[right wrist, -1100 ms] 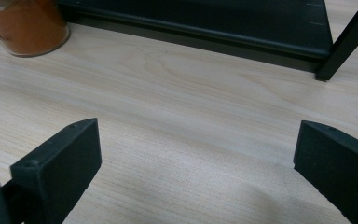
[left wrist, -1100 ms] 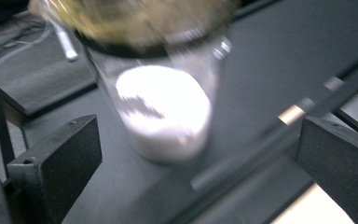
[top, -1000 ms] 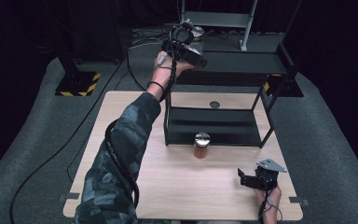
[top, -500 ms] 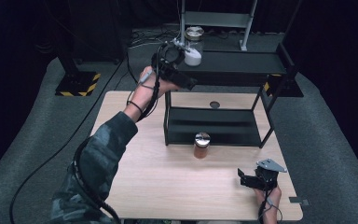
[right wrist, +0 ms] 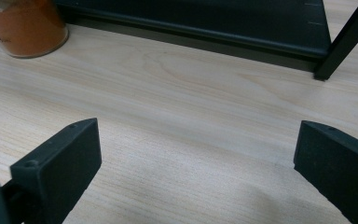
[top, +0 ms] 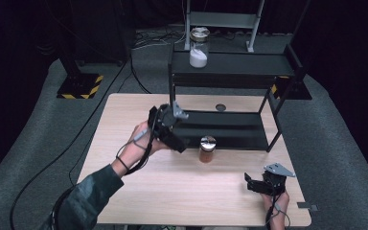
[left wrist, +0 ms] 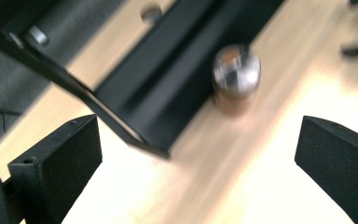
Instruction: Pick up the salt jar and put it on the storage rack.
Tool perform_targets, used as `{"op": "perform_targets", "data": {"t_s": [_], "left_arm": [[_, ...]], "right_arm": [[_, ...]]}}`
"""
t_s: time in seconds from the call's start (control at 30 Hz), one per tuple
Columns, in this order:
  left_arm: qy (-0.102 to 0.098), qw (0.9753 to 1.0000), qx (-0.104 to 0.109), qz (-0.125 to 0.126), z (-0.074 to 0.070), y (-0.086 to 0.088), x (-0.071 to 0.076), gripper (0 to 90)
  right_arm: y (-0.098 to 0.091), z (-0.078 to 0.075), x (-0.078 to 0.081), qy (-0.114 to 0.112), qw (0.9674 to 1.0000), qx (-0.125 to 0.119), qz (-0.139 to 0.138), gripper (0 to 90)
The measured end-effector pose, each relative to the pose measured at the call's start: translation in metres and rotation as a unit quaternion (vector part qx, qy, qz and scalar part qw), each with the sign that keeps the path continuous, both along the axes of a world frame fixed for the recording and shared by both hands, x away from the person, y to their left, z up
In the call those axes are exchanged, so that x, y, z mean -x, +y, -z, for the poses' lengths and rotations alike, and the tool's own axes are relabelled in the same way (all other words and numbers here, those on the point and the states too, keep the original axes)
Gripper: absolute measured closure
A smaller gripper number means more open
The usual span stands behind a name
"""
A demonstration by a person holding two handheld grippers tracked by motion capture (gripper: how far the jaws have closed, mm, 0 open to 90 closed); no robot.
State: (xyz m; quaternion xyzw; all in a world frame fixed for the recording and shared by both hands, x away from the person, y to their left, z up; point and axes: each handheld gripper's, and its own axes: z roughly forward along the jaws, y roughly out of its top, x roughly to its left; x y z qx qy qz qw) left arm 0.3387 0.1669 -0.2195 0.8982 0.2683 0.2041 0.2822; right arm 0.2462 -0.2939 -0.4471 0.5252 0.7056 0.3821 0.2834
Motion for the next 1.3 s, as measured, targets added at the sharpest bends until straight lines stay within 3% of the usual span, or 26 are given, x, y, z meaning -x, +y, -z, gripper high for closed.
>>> {"op": "perform_targets", "data": {"t_s": [0.1,0.37,0.5,0.6,0.7,1.03,1.3], "left_arm": [[0.012,0.9997,-0.014,-0.013,0.032,0.006,0.011,0.2],[0.041,0.9971,-0.034,-0.054,0.094,0.020,0.020,0.3],[0.059,0.9948,-0.023,-0.080,0.127,0.031,0.023,0.3],[0.059,0.9930,-0.012,-0.102,0.150,0.038,0.029,0.3],[0.064,0.9897,0.018,-0.127,0.171,0.049,0.034,0.2],[0.052,0.9830,0.064,-0.164,0.192,0.062,0.048,0.2],[0.051,0.9817,0.075,-0.168,0.198,0.065,0.048,0.3]], "right_arm": [[0.000,0.000,-0.001,0.001,1.0000,0.003,-0.002,0.0],[0.001,-0.001,-0.001,0.002,1.0000,0.006,-0.002,0.0],[0.002,-0.001,-0.001,0.002,1.0000,0.006,-0.001,0.0],[0.002,-0.001,-0.002,0.004,1.0000,0.008,-0.001,0.0],[0.002,-0.001,-0.002,0.004,1.0000,0.008,-0.001,0.0],[0.003,-0.001,-0.002,0.004,1.0000,0.009,0.000,0.0],[0.005,-0.002,-0.002,0.005,0.9999,0.013,0.001,0.0]]}}
